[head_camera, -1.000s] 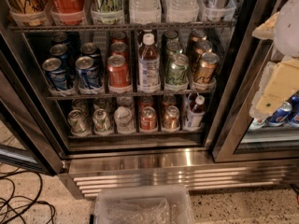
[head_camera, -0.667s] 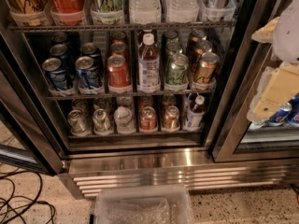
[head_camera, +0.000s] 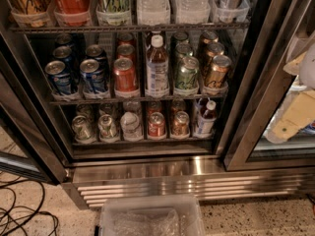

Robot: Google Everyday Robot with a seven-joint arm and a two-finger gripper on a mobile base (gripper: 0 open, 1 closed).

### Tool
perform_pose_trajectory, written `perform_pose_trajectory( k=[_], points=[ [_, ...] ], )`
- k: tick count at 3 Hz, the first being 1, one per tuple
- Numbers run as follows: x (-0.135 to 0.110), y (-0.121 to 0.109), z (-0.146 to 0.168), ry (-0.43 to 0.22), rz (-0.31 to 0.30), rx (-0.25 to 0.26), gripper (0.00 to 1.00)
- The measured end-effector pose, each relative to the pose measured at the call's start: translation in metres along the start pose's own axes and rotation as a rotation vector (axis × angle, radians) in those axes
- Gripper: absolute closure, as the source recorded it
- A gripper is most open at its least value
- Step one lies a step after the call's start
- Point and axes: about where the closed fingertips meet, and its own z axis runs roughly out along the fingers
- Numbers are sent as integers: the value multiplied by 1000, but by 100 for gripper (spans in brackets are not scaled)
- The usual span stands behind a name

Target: Pick blue plastic bottle from bottom shelf of fridge

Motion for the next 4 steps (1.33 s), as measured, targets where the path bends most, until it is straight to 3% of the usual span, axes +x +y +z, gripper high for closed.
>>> perform_pose_trajectory(
  k=[1,2,4],
  points=[
    [25,3,27,-64,93,-74,0],
    [15,9,50,-165,35,-182,0],
    [9,14,59,-191,25,-167,0]
  ],
)
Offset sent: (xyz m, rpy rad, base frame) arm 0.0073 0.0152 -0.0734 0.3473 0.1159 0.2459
